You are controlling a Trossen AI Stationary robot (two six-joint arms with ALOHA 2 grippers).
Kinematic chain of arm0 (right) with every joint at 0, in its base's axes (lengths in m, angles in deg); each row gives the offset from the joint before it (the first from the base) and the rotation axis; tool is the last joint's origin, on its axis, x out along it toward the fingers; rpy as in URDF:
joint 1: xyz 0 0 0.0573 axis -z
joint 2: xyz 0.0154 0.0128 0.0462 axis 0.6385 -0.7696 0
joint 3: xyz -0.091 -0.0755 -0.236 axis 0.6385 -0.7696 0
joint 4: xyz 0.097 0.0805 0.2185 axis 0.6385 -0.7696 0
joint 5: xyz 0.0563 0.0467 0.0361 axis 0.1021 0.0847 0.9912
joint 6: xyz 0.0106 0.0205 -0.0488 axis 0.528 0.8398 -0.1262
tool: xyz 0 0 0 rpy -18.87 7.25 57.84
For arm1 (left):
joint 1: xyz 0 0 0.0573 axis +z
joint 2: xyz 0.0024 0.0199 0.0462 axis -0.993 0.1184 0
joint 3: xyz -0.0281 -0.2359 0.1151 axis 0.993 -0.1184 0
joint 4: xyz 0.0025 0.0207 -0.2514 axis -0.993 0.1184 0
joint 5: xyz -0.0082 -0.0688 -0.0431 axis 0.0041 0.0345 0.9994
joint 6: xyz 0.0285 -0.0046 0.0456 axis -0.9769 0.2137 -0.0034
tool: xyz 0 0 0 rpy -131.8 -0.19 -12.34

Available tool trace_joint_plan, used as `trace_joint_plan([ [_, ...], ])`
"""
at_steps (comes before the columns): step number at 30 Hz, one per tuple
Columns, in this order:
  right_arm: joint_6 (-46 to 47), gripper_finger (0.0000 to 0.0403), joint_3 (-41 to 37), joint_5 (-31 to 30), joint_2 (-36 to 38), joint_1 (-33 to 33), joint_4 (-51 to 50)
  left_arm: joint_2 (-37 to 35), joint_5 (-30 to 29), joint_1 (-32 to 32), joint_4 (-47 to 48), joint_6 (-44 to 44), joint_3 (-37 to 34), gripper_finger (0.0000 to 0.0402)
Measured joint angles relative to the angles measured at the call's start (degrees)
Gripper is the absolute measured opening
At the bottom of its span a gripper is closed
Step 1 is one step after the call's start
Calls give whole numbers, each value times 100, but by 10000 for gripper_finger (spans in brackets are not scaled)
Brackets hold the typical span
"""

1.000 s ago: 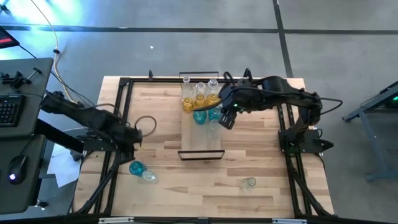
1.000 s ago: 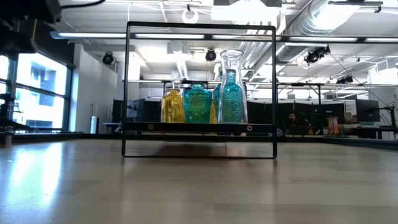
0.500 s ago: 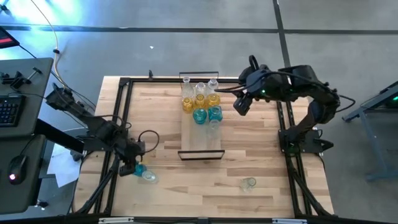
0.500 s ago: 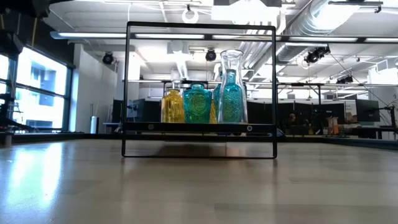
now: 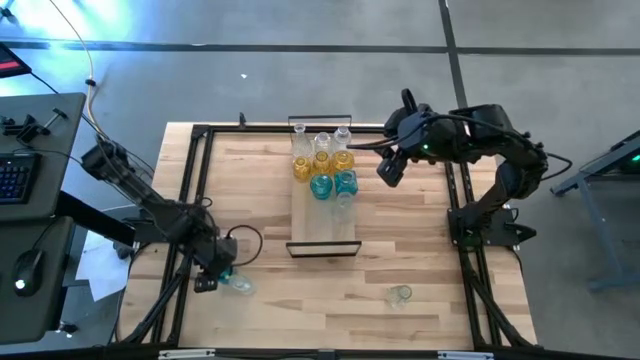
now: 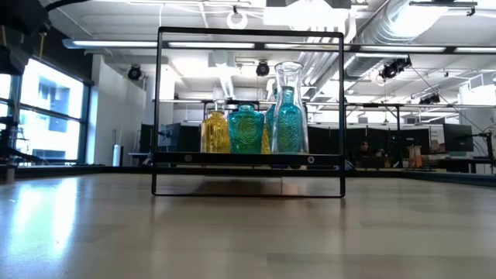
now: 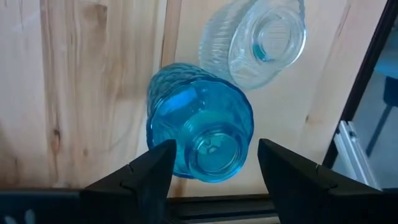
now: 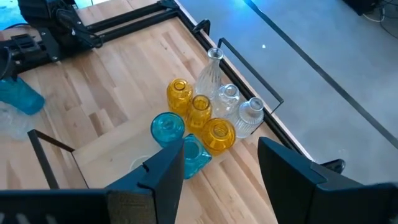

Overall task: Sort vases onto shelf
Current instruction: Put the blue flower vase on the shelf aligned with the other blue flower vase

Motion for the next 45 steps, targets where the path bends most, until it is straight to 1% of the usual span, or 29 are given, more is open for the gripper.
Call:
trace_joint_plan([
  [4,6,186,0,139,0,2,0,111,-179,1,-43,-73,7,227],
  [11,114,186,0,261,0,0,0,45,-796,4,-36,94,-20,227],
  [15,160,186,0,322,0,0,0,-24,-847,9,-14,321,-35,227],
  [22,179,186,0,330,0,0,0,-63,-965,23,11,354,-36,226],
  [26,208,186,0,330,0,0,0,-63,-1006,26,25,415,-39,211],
  [34,223,186,0,328,-1,0,0,-85,-1017,24,98,578,-39,159],
  [36,221,186,0,328,-1,0,0,-88,-993,26,98,619,-35,155],
  [40,219,186,0,375,-2,0,0,-109,-921,26,95,616,12,165],
  [45,214,186,0,402,-2,0,0,-98,-836,24,91,616,79,198],
])
